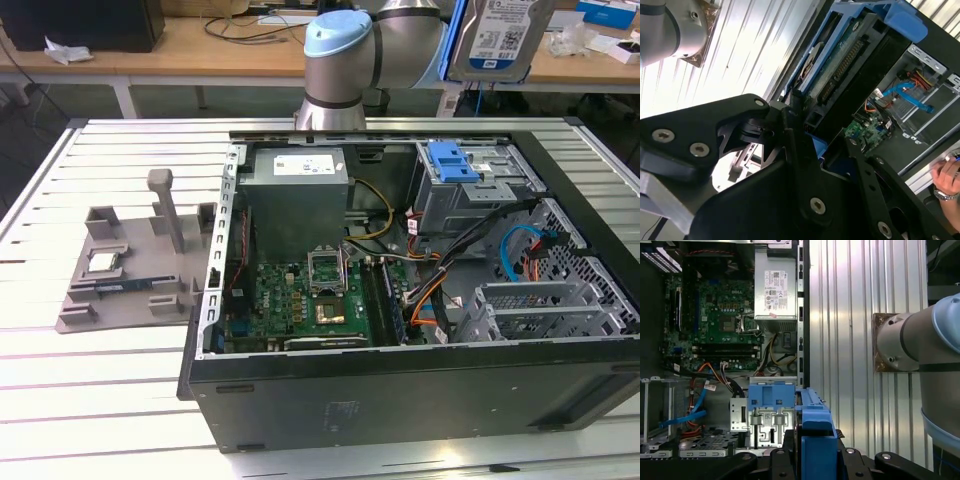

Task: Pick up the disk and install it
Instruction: 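Pick up the disk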

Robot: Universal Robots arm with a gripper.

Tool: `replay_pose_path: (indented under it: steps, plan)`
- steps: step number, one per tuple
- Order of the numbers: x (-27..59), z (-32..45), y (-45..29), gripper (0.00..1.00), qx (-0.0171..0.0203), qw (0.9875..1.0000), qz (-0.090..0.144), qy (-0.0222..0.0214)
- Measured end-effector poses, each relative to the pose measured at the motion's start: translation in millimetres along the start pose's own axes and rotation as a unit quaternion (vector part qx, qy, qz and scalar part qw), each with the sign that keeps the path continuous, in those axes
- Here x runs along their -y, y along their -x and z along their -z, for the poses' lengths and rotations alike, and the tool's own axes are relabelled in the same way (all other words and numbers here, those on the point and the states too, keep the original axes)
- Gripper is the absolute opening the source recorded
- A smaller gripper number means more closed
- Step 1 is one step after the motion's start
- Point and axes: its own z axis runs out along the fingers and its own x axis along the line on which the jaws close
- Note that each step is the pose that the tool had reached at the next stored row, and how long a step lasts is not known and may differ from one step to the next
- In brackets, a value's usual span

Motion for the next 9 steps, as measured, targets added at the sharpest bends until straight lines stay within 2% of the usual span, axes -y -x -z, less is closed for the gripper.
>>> replay_pose_path:
  steps: [9]
  plan:
    - [0.1, 0.4, -17.8, 0.37, 0.0, 1.0, 0.0, 0.0]
